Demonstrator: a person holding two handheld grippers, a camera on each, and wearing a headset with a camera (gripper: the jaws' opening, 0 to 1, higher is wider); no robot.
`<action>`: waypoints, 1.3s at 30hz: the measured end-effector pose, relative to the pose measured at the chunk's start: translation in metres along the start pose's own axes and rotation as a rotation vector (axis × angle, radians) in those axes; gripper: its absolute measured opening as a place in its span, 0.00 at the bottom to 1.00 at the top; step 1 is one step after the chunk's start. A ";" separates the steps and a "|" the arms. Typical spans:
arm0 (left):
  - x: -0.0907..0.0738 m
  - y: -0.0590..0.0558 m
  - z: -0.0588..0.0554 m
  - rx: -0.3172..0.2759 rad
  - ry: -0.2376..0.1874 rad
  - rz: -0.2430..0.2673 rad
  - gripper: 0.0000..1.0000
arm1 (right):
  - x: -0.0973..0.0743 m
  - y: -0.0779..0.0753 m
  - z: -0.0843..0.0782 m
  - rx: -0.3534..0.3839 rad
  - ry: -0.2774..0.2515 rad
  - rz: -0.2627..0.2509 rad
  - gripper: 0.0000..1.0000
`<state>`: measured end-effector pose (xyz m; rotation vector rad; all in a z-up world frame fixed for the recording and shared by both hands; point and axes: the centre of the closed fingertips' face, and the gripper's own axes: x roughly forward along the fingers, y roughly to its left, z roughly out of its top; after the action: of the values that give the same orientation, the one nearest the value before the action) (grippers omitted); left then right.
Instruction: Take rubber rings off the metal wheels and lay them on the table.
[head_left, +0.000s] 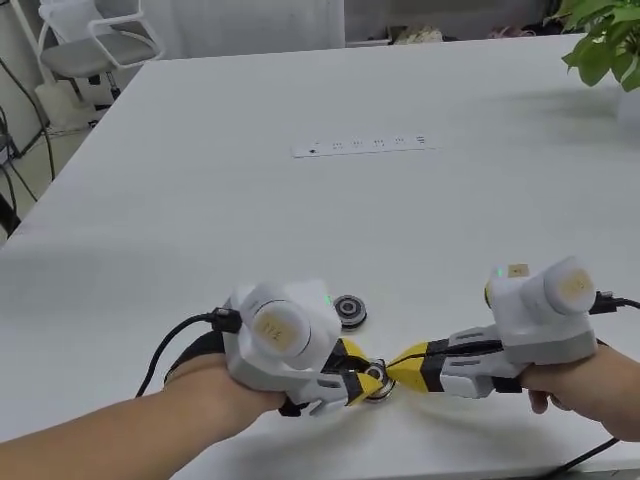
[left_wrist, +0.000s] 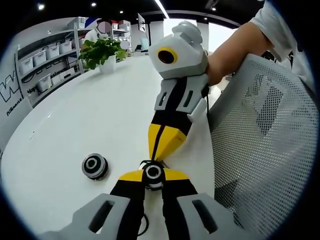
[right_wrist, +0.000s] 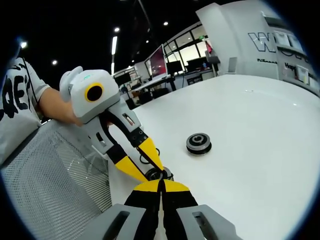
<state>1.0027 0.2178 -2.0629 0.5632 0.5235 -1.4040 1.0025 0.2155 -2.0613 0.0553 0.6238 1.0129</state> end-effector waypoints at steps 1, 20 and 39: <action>0.000 0.000 0.000 0.000 0.000 0.000 0.07 | 0.000 0.000 0.000 0.000 -0.001 0.001 0.00; 0.000 -0.001 0.000 0.001 0.003 -0.004 0.07 | 0.000 0.003 0.000 -0.052 0.015 0.002 0.00; 0.000 -0.001 0.000 0.001 0.004 -0.004 0.07 | 0.001 0.005 0.001 -0.068 0.014 0.003 0.00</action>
<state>1.0012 0.2177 -2.0629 0.5659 0.5277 -1.4067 0.9996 0.2189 -2.0594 -0.0106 0.6019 1.0373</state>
